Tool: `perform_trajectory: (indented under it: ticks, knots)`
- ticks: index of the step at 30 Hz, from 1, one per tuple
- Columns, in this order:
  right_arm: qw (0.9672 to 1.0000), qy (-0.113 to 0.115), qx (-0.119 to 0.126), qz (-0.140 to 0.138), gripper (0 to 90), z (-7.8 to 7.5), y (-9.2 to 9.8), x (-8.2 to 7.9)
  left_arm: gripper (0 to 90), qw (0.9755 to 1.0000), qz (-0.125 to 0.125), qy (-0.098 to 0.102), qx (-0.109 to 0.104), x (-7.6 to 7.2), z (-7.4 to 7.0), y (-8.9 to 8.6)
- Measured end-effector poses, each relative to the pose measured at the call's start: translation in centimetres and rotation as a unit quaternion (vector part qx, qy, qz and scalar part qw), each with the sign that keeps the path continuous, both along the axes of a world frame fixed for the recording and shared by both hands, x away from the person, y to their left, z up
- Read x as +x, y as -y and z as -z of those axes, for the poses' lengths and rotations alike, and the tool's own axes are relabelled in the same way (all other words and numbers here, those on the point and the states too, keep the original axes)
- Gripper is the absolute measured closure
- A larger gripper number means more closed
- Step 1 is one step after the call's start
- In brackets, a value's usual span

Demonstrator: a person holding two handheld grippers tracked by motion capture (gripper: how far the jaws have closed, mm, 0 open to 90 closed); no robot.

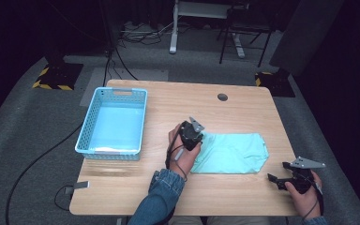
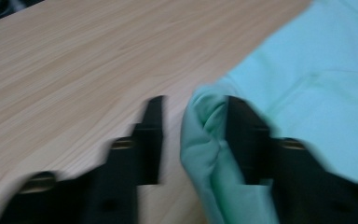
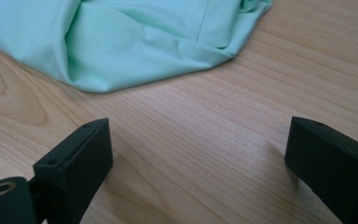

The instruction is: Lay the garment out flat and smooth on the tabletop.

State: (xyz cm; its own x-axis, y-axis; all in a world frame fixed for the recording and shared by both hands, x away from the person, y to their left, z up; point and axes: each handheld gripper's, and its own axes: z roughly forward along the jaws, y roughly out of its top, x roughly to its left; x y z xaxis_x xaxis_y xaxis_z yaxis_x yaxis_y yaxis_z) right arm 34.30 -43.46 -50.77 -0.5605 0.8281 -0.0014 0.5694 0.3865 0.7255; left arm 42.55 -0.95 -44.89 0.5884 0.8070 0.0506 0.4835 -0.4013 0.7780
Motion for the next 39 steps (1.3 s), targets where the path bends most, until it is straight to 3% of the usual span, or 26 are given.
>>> perform_trajectory:
  ticks: [4, 24, 37, 39]
  knots:
    - [1.0000, 0.000, 0.000, 0.000, 7.3, 0.0, 0.0, 0.0, 33.0, 0.9998, -0.019, 0.000, -0.001, -0.4, 0.2, -1.1]
    - [1.0000, 0.000, -0.001, 0.000, 7.3, 0.0, 0.0, 0.0, 31.4, 0.9999, -0.005, 0.006, -0.014, -2.0, -0.1, -3.5]
    - [1.0000, -0.001, -0.001, 0.000, 7.3, 0.0, 0.0, 0.1, 29.3, 0.9999, 0.010, 0.002, -0.011, -4.3, 1.5, -5.1]
    - [1.0000, -0.001, -0.001, -0.001, 7.3, 0.0, 0.0, 0.1, 28.9, 0.9997, 0.017, 0.004, -0.018, -4.7, 1.9, -5.3]
